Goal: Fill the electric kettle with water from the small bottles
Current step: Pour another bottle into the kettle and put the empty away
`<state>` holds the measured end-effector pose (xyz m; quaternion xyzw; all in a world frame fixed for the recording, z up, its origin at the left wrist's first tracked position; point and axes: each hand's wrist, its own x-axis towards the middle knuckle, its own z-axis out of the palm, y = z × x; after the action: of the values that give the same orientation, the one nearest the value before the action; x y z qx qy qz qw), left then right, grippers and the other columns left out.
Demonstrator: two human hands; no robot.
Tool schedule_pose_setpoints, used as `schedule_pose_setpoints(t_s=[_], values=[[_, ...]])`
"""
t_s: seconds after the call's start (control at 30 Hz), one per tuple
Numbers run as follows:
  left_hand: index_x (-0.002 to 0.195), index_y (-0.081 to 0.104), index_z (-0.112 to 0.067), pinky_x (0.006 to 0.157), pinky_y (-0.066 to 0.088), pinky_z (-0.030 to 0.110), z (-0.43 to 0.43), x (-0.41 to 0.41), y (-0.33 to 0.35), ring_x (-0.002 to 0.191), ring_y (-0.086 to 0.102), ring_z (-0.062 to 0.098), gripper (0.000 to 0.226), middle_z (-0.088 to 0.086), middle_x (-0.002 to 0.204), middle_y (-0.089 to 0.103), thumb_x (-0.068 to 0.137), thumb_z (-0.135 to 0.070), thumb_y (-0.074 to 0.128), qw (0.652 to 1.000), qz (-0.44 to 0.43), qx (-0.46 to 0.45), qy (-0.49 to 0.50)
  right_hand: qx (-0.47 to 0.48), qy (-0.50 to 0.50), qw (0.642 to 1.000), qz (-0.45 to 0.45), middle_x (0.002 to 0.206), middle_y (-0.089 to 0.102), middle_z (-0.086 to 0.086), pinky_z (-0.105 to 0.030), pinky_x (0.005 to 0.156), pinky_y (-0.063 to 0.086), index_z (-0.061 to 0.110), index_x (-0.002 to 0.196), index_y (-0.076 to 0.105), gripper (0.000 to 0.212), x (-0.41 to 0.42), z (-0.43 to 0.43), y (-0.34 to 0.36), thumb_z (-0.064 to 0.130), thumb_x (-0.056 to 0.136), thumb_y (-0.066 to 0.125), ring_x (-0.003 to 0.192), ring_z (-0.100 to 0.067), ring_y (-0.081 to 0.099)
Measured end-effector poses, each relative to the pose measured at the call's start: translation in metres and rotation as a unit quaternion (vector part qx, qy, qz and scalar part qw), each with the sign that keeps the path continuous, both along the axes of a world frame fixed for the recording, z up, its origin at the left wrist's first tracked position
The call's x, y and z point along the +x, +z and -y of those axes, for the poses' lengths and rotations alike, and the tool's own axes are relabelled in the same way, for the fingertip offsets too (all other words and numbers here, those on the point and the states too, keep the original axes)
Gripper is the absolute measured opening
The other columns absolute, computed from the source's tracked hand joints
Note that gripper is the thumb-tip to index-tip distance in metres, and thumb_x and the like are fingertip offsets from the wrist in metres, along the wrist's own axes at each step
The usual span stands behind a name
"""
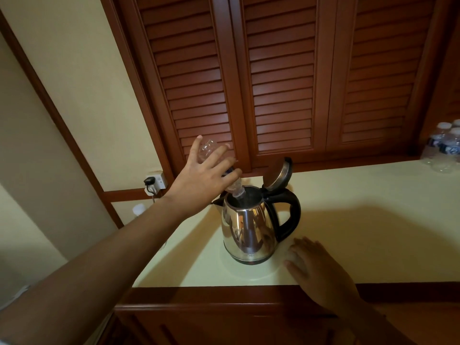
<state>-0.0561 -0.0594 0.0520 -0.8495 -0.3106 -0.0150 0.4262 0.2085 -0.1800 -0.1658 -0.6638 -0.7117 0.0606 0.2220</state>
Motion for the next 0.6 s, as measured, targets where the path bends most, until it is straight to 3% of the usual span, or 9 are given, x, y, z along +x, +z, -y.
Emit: schedule_pose_setpoints(t_s=[0.1,0.2,0.33,0.4,0.47,0.53,0.6], values=[[0.152,0.048,-0.024,0.115,0.014,0.084,0.002,-0.002,0.001,0.158,0.025,0.041,0.077,0.013,0.159,0.045,0.083,-0.013,0.081,1.000,-0.001,0.002,-0.003,0.007,-0.013,0.999,-0.030,0.145,0.052,0.004,-0.034,0.119,0.030,0.022,0.138,0.053,0.056,0.000,0.002,0.000,0.059,0.096,0.042,0.138,-0.015,0.042],[0.153,0.047,-0.024,0.115,0.013,0.084,0.003,-0.003,0.001,0.158,0.025,0.041,0.078,0.013,0.158,0.045,0.083,-0.012,0.080,1.000,-0.003,0.008,0.002,0.018,-0.023,0.998,-0.048,0.134,0.057,0.004,-0.035,0.105,0.044,0.021,0.136,0.055,0.054,-0.002,0.005,0.004,0.055,0.096,0.045,0.126,-0.016,0.051],[0.156,0.044,-0.023,0.114,0.010,0.084,0.004,-0.011,0.000,0.148,0.039,0.037,0.079,0.011,0.148,0.053,0.085,-0.020,0.077,0.999,0.026,0.006,0.038,0.020,-0.020,0.996,-0.090,0.128,0.059,0.008,-0.021,0.095,0.037,0.023,0.139,0.055,0.044,-0.004,0.011,0.011,0.043,0.100,0.054,0.120,-0.015,0.054],[0.156,0.044,-0.023,0.115,0.017,0.081,0.008,-0.018,-0.007,0.136,0.049,0.031,0.076,0.005,0.141,0.060,0.088,-0.036,0.074,0.995,0.084,-0.013,0.060,0.019,-0.006,0.992,-0.123,0.121,0.058,0.012,-0.010,0.088,0.034,0.025,0.138,0.056,0.040,-0.005,0.015,0.016,0.040,0.100,0.055,0.114,-0.011,0.055],[0.157,0.043,-0.025,0.116,0.027,0.070,0.016,-0.024,-0.020,0.129,0.054,0.026,0.073,0.000,0.138,0.064,0.094,-0.058,0.062,0.978,0.183,-0.070,0.076,0.030,0.005,0.988,-0.151,0.115,0.056,0.016,-0.009,0.084,0.035,0.027,0.135,0.057,0.037,-0.009,0.017,0.027,0.038,0.100,0.054,0.110,-0.004,0.053],[0.154,0.040,-0.032,0.113,0.034,0.058,0.030,-0.027,-0.033,0.129,0.055,0.023,0.070,-0.004,0.137,0.066,0.097,-0.070,0.050,0.937,0.296,-0.156,0.098,0.038,0.014,0.984,-0.175,0.112,0.055,0.019,-0.012,0.083,0.036,0.030,0.131,0.058,0.033,-0.017,0.019,0.045,0.040,0.100,0.055,0.106,0.003,0.051],[0.143,0.042,-0.039,0.103,0.047,0.049,0.049,-0.030,-0.046,0.121,0.058,0.020,0.060,-0.007,0.124,0.066,0.095,-0.074,0.048,0.873,0.416,-0.241,0.082,0.031,0.038,0.981,-0.188,0.111,0.057,0.019,-0.018,0.084,0.041,0.033,0.121,0.062,0.026,-0.027,0.023,0.069,0.042,0.097,0.061,0.104,0.003,0.054]])
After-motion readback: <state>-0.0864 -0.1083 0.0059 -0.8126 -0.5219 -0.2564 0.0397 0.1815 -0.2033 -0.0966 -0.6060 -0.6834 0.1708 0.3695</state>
